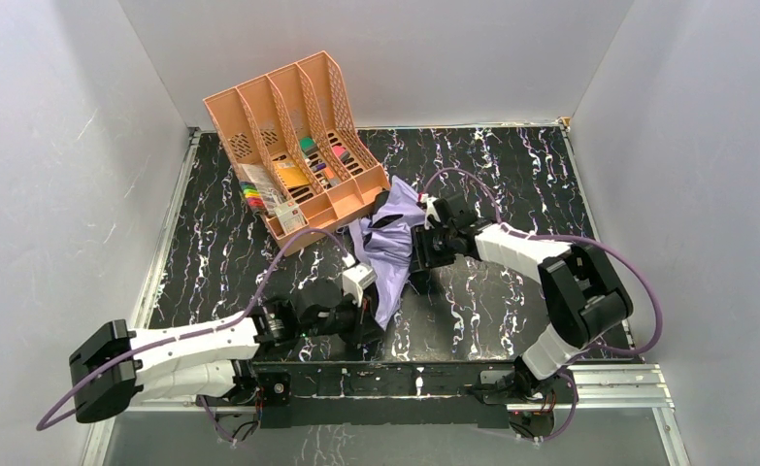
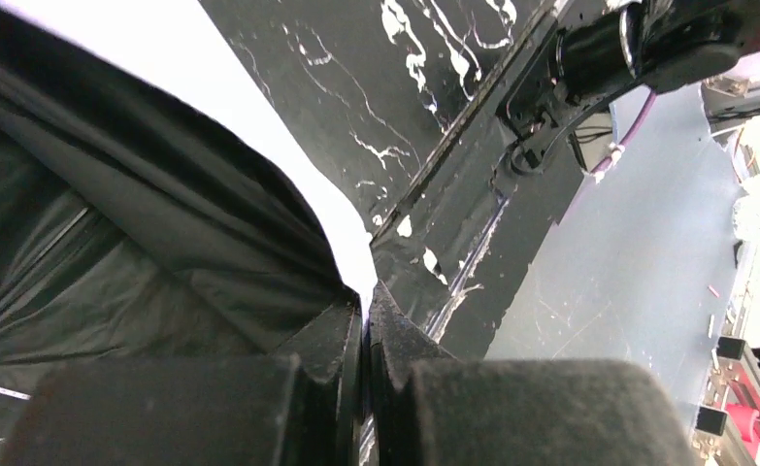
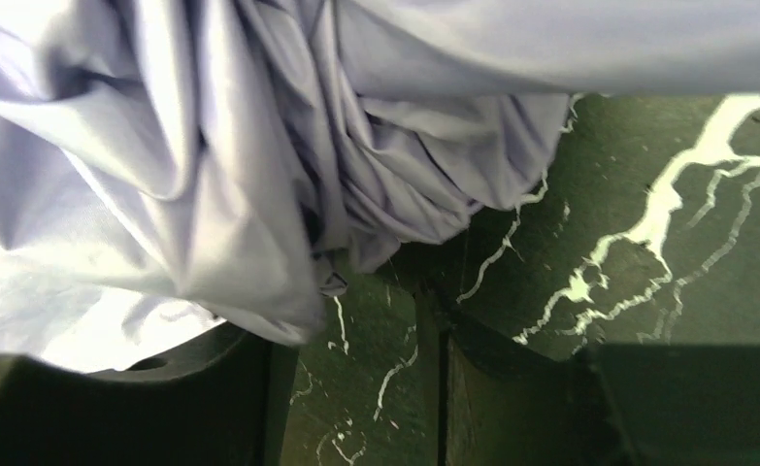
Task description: Put away the umbrella
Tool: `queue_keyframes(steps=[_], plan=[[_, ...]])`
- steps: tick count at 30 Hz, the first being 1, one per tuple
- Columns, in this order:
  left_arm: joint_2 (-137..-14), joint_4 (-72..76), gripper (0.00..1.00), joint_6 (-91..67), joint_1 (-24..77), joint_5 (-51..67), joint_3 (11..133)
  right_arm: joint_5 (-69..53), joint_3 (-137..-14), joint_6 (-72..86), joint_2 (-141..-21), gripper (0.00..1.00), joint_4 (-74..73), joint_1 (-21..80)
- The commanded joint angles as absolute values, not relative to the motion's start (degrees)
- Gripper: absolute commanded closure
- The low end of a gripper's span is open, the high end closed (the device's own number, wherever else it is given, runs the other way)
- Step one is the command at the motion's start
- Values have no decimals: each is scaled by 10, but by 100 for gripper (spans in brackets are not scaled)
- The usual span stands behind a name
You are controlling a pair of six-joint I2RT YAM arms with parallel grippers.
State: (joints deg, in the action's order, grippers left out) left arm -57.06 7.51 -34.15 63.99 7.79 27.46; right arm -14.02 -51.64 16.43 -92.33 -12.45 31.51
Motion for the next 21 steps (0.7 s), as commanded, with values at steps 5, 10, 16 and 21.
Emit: queue_keyframes(steps=[5, 10, 16, 21], plan=[[-687, 261, 100, -375, 695, 113, 299, -63, -539, 123, -808, 44, -136, 296], [-772, 287, 100, -347, 708, 128, 364, -30, -548, 128, -782, 44, -184, 273], [-737, 258, 55, -351, 729, 87, 331, -89, -550, 112, -747, 43, -202, 240], [-634, 161, 41, -358, 733, -3, 291, -188, -541, 99, -719, 42, -205, 240]])
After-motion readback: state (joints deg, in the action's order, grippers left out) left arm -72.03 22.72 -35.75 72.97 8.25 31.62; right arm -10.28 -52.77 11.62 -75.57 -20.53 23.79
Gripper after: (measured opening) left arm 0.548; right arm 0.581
